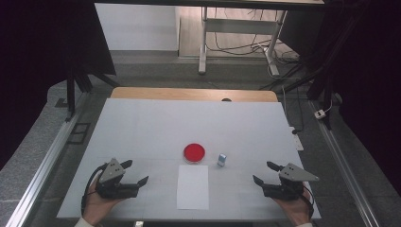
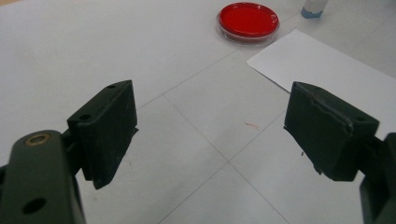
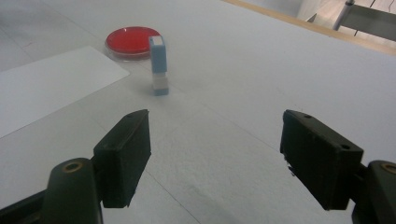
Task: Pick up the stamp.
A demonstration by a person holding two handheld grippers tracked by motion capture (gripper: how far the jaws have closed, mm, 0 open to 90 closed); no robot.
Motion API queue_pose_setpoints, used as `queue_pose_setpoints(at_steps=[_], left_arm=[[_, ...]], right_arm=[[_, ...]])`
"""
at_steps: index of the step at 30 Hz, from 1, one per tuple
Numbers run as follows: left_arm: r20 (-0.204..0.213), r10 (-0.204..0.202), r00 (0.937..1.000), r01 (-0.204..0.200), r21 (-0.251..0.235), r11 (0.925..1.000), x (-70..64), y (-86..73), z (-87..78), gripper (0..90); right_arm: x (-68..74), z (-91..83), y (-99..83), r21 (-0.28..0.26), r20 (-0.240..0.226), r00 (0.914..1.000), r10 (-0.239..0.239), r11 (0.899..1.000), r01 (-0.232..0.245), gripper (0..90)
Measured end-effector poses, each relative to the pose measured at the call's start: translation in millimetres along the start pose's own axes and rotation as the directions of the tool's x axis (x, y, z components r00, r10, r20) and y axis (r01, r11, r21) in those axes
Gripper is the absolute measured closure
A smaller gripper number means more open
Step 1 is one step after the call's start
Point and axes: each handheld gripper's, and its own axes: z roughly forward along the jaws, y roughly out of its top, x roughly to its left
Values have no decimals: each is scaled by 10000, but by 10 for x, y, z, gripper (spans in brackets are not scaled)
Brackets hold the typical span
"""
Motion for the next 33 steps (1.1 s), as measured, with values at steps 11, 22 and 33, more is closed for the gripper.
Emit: queue_pose_setpoints(at_steps=[11, 22, 33], left_arm=[[19, -4, 10000, 4, 46, 10000, -11, -2, 14, 172], [63, 12, 10000, -13, 142, 9999, -13, -3, 55, 172], [133, 91, 9999, -94, 194, 9998, -17, 6, 89, 173]], right_arm=[[8, 4, 59, -77, -57, 10000, 36, 10000, -37, 250], [7, 36, 250, -16, -268, 9996, 34, 10000, -34, 267], [50, 159, 503, 328, -793, 9968, -28, 9994, 54, 279]])
